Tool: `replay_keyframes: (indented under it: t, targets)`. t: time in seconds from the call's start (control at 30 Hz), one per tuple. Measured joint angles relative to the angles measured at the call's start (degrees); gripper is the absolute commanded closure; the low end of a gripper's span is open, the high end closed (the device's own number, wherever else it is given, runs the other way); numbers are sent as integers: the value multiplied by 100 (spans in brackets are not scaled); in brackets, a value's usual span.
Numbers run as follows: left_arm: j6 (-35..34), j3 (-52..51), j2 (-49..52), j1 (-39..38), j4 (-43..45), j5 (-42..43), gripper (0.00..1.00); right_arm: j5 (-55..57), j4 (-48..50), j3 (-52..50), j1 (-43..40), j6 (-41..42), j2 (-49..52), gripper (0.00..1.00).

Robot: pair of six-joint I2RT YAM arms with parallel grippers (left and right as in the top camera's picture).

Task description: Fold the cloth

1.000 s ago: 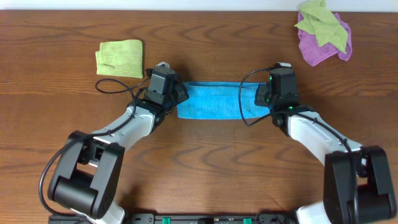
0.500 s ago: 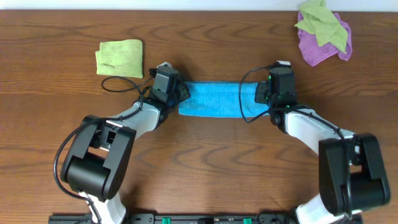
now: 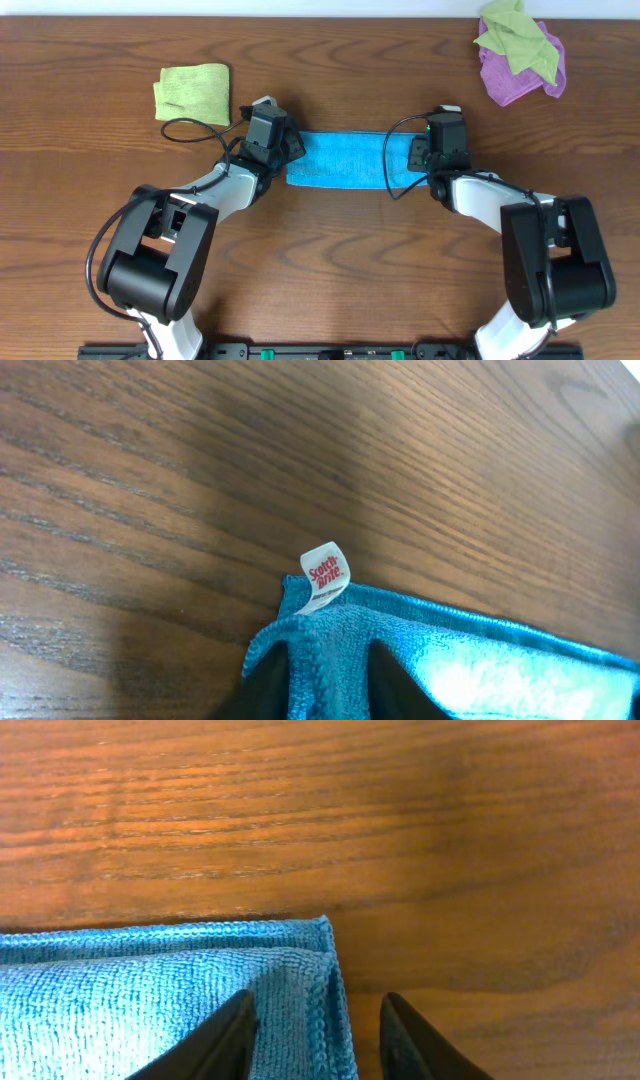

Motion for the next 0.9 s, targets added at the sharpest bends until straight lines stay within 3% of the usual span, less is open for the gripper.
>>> replay_keyframes:
  t: [0.23, 0.47, 0.57, 0.67, 0.73, 0.9]
  targets:
    - [223, 0, -42, 0, -44, -9, 46, 7, -476, 2, 0, 2, -149, 40]
    - [289, 11, -673, 0, -605, -7, 40, -7, -1134, 2, 0, 151, -1060, 34]
    - [282, 17, -927, 0, -925, 11, 50, -15, -1550, 7, 0, 358, -1530, 32]
    - [273, 22, -1023, 0, -1003, 210, 79, -35, -2114, 13, 0, 623, -1943, 30]
    - [195, 24, -1023, 0, -1025, 354, 91, -74, -2507, 11, 0, 855, -2181, 28]
    - [46, 26, -1010, -81, -822, 542, 94, -525, -3456, 15, 0, 1707, -2577, 21]
